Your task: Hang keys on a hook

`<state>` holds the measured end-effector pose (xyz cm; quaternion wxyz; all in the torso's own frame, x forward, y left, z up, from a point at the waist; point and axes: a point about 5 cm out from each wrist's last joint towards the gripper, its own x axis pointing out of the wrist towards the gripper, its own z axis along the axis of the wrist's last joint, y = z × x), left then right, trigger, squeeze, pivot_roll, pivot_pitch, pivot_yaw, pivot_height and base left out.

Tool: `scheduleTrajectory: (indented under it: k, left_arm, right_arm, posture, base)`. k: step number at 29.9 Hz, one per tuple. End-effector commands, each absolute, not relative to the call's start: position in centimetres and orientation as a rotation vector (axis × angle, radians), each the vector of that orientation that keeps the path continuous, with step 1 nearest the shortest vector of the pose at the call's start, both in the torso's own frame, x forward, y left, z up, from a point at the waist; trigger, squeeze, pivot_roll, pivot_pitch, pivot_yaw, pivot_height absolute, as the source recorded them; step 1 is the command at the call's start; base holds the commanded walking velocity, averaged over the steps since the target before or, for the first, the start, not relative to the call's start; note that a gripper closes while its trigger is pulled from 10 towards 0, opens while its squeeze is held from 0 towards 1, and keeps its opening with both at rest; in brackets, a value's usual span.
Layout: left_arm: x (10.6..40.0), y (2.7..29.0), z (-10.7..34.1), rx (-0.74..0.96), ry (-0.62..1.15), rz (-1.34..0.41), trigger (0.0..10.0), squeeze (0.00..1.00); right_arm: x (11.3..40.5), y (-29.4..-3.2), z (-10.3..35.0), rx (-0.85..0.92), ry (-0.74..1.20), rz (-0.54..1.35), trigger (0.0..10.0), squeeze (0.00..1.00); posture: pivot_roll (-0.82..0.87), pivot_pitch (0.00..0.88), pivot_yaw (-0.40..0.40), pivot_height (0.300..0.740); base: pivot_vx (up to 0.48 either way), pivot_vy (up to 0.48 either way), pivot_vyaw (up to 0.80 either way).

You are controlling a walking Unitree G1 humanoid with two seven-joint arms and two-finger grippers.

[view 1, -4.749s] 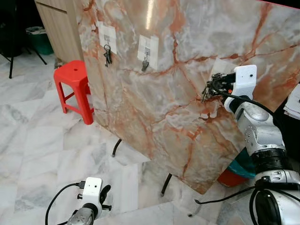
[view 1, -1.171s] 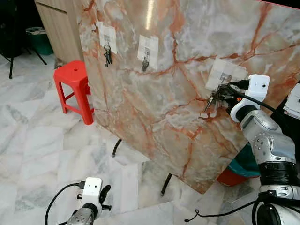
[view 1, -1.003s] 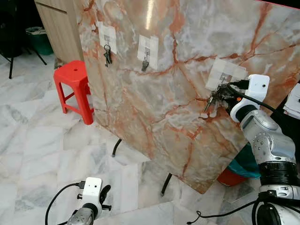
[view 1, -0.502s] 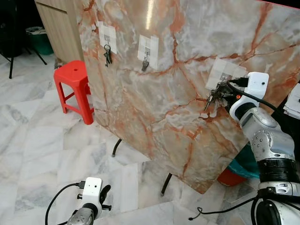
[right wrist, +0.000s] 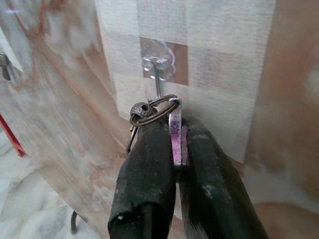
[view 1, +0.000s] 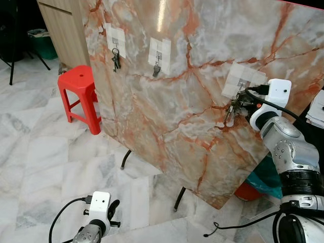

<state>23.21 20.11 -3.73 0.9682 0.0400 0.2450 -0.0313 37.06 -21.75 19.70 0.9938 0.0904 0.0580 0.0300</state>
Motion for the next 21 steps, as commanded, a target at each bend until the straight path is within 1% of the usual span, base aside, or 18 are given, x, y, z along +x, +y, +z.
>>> scheduleTrajectory:
  k: [1, 21]
  left_arm:
    - [23.00, 20.00, -3.83, 0.077, 0.492, -0.061, 10.0, 0.00]
    - [23.00, 19.99, -3.82, 0.075, 0.490, -0.060, 10.0, 0.00]
  right_arm:
    - [37.15, -22.30, 20.34, 0.174, 0.104, 0.039, 10.0, 0.00]
    - [37.06, -22.35, 20.75, 0.174, 0.084, 0.049, 10.0, 0.00]
  posture:
    - [0.05, 0.053, -0.070, 0.740]
    - [0.05, 0.054, -0.071, 0.740]
  base:
    - [0.000, 0.000, 0.00]
    - [0.000, 0.000, 0.00]
